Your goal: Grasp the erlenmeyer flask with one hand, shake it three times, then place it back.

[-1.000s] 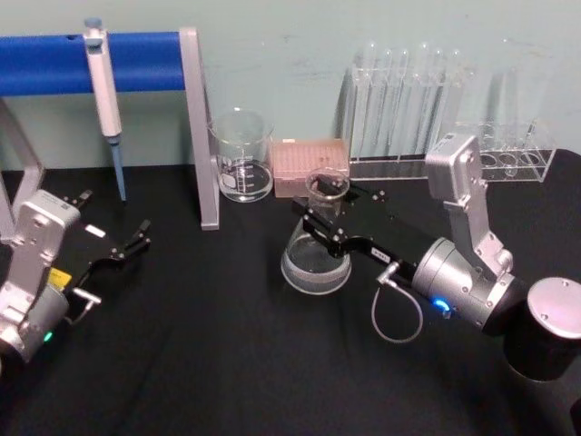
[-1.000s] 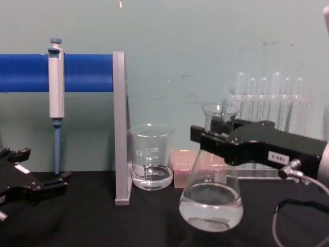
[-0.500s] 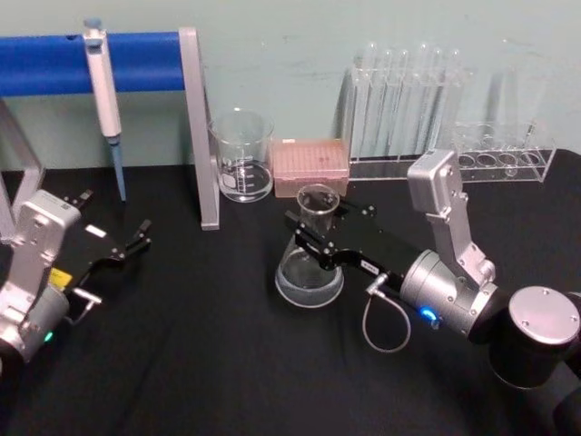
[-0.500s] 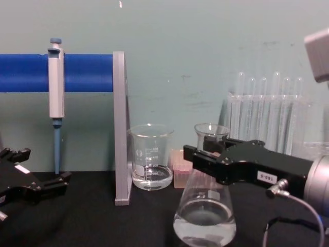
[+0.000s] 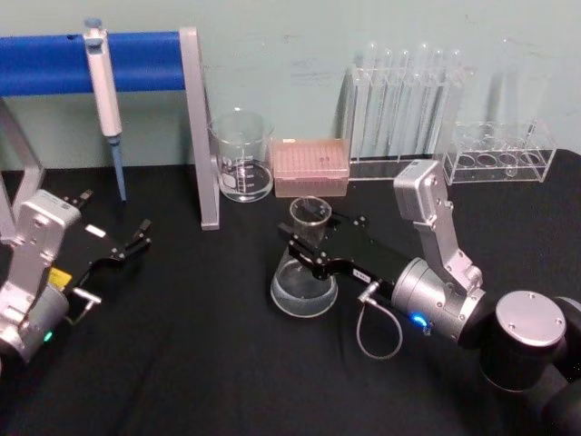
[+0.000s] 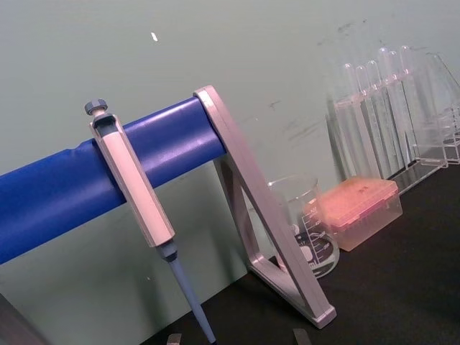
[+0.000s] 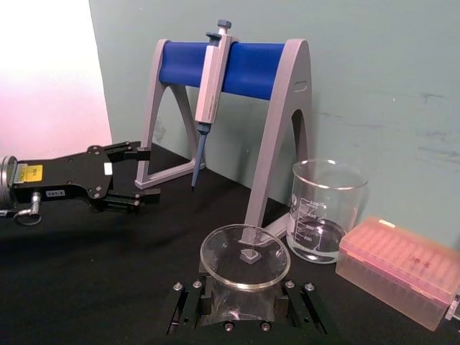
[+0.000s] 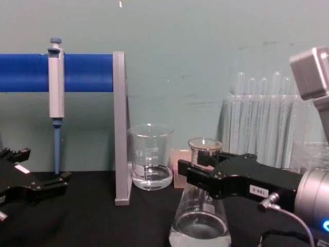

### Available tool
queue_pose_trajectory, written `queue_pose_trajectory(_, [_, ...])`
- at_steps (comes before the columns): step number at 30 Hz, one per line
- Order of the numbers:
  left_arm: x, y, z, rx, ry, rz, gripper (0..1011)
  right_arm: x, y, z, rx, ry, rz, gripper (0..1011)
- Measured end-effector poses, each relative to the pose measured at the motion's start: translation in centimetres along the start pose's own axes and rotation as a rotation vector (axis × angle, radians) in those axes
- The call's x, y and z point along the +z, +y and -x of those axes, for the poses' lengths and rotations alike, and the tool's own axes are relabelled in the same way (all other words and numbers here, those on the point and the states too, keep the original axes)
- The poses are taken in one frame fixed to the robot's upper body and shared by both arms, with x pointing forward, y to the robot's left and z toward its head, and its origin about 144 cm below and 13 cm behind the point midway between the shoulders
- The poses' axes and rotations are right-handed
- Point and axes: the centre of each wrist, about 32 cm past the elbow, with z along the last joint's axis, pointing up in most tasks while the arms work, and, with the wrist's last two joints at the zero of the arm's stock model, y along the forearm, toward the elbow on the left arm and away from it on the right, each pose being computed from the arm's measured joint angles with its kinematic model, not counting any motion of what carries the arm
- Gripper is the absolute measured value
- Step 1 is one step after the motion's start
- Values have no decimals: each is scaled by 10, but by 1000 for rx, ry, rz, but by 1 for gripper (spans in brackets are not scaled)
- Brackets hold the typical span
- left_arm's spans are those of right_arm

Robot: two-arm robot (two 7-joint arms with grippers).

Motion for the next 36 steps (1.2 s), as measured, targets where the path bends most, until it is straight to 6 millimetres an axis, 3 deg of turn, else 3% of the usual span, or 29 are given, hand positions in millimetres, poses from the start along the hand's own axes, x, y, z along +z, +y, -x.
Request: queue_pose_trajectory(36, [0, 0, 0, 0, 0, 0, 1001, -11, 5, 1, 0, 2, 50, 456])
